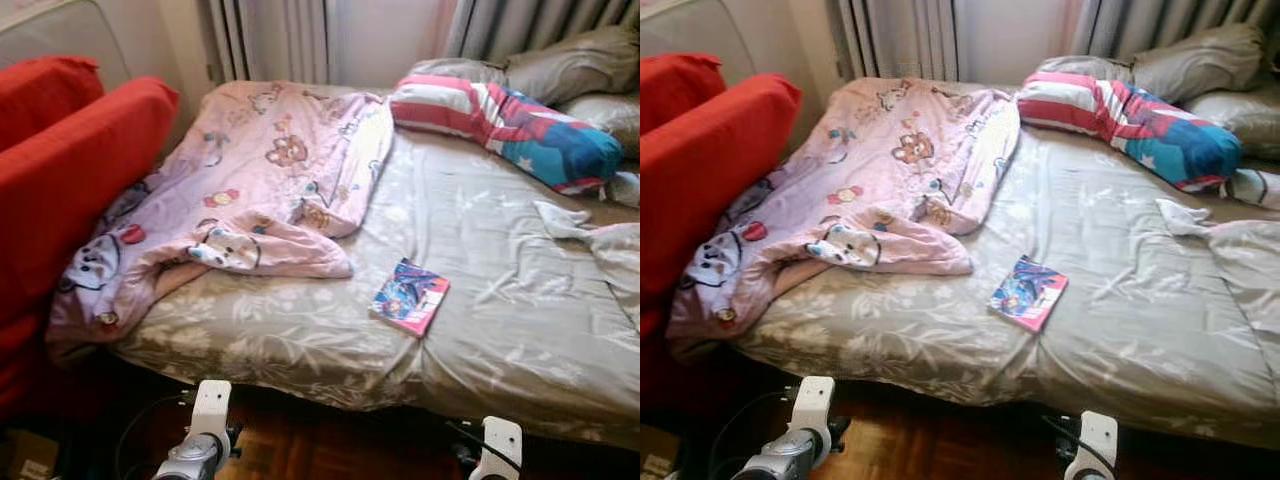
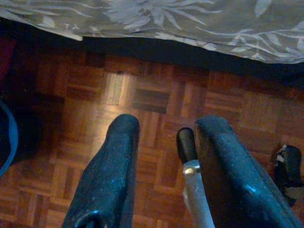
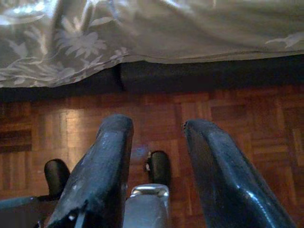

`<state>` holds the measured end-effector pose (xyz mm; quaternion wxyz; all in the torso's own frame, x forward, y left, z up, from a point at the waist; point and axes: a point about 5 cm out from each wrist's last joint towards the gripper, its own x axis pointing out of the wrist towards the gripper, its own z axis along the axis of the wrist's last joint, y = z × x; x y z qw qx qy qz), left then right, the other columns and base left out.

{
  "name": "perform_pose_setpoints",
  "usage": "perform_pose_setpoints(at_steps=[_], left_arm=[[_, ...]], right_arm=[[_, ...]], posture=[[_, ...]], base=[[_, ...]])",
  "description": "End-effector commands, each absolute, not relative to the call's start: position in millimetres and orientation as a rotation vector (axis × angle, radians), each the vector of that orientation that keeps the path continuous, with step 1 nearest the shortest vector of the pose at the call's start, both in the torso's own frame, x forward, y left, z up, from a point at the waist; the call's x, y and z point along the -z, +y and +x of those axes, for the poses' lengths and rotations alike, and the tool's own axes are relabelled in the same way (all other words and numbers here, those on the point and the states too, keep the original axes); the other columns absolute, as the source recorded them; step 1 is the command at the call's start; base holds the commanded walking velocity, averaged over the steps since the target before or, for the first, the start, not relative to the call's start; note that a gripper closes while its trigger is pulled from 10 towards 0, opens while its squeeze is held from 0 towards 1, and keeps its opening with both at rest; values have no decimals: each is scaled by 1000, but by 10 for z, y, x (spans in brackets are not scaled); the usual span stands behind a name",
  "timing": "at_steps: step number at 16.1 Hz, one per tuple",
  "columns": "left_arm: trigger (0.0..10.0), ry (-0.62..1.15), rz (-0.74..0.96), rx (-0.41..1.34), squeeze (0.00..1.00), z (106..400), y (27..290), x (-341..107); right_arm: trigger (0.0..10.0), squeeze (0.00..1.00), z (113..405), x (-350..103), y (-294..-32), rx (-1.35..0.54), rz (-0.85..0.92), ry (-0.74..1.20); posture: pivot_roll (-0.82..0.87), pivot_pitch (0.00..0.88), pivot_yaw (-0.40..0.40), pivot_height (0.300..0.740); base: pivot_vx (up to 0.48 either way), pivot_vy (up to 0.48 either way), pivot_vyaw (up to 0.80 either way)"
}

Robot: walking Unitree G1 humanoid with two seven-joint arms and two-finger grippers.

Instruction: Clean up the room

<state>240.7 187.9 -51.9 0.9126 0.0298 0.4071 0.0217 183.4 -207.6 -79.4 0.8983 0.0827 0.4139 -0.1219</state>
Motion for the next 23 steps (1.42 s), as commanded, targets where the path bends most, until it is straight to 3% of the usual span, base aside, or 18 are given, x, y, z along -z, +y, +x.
perform_pose_setpoints(at_steps=[1, 14, 23], left_arm=[[10000, 853, 46, -59, 0, 2357, 1902, 550], [10000, 845, 33, -64, 0, 2364, 1906, 544], [10000, 839, 51, -55, 0, 2372, 1912, 537]], right_arm=[[10000, 0, 1833, 796, -2067, 255, 182, 853], [10000, 0, 1849, 787, -2073, 264, 179, 848], [10000, 0, 1888, 769, -2058, 259, 179, 837]], posture=[[63, 58, 39, 740], [65, 61, 42, 740], [68, 61, 44, 740]], base=[[0, 0, 0], [0, 351, 0], [0, 0, 0]])
